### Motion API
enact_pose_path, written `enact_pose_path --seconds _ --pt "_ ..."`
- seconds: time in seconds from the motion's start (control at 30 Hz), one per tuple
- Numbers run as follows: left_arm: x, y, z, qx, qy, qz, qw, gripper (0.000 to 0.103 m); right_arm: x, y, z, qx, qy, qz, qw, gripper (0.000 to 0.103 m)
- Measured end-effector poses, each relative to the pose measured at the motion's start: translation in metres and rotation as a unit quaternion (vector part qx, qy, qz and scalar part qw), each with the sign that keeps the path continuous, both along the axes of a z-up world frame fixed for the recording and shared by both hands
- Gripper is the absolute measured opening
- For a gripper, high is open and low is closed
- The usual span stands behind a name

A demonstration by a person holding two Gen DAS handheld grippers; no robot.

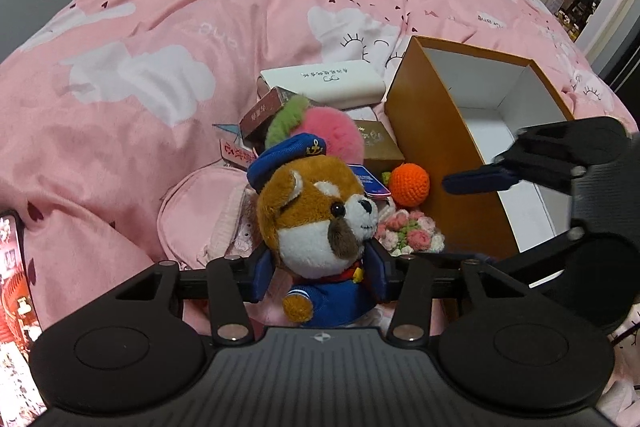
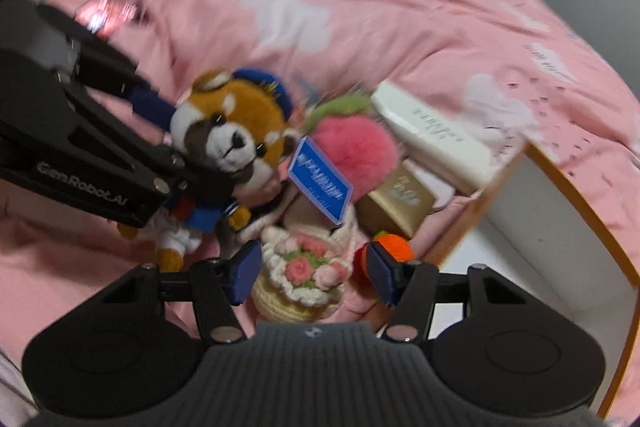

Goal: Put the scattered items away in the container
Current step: 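Lift the red panda plush with the left gripper while the right gripper approaches the crocheted bunny, then grasp the crocheted bunny with bouquet in the right gripper and lift it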

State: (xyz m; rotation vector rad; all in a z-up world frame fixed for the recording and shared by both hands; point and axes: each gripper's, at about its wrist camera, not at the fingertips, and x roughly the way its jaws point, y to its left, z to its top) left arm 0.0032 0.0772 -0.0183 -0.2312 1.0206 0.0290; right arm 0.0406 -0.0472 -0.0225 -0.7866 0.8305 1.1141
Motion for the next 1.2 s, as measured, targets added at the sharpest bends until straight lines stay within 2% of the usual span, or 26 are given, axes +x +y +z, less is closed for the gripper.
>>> enact_pose_path --seconds 0.13,0.27,0.6,0.7,0.83,1.2 --pt "0.000 0.005 -0.002 -0.011 -0.005 0.006 0.9999 0.055 -0.003 0.019 -0.014 -0.062 -0.009 0.046 0.997 0.061" --pt "0.000 0.008 -0.004 -0.022 -0.010 0.015 0.9996 0.055 0.001 0.034 -0.027 -0.103 -0.005 0.067 0.992 0.062" --pt "0.000 0.014 -0.008 -0.037 -0.013 0.016 0.9991 0.056 0.008 0.045 -0.057 -0.149 0.020 0.081 0.985 0.070" --pt "0.000 0.014 -0.008 -0.037 -0.013 0.016 0.9991 0.056 0.011 0.041 -0.060 -0.145 0.024 0.078 0.986 0.067" --pt "0.000 0.014 -0.008 -0.034 -0.016 0.018 0.9991 0.055 0.009 0.031 -0.049 -0.129 0.016 0.082 0.988 0.062" --pt "-0.002 0.013 0.010 -0.037 -0.055 0.035 0.9972 0.054 0.019 -0.011 0.013 -0.047 0.009 0.051 0.998 0.061"
